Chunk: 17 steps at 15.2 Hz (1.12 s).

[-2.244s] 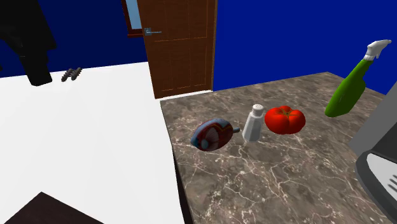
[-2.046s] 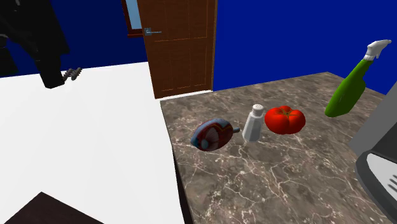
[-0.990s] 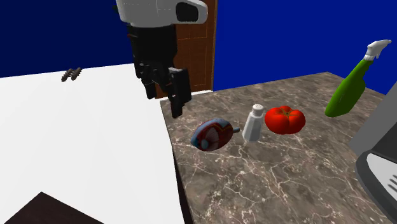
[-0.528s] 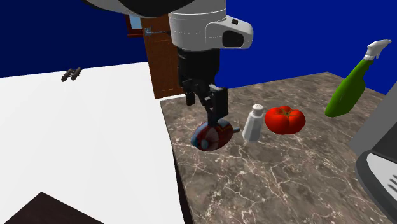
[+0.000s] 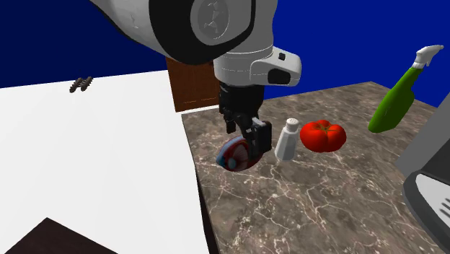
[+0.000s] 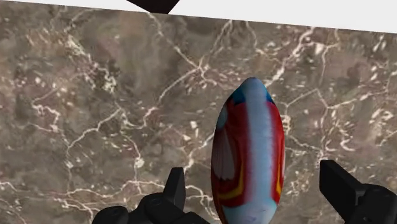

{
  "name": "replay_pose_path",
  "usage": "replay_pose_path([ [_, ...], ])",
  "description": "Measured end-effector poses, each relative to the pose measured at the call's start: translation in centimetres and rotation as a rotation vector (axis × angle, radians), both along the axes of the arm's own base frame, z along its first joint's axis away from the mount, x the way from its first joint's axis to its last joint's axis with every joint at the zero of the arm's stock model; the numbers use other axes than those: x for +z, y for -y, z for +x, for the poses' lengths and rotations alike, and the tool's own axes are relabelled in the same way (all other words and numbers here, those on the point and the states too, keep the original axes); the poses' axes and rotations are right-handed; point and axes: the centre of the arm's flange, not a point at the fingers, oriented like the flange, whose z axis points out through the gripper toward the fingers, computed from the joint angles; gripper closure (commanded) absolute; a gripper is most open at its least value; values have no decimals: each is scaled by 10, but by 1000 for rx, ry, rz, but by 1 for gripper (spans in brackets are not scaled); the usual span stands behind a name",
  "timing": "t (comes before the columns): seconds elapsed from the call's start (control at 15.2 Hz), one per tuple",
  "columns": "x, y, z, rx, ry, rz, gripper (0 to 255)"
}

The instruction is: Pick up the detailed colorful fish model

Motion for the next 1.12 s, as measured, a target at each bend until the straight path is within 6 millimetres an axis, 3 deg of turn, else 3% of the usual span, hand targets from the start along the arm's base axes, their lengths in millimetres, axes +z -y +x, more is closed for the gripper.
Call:
replay_pose_path([
  [0.13,-11,-1,0,0,0,0,0],
  [0.2,-12,0,0,0,0,0,255],
  [0.86,-13,1,1,0,2,-1,255],
  [1.12,1,1,1,0,1,0,255],
])
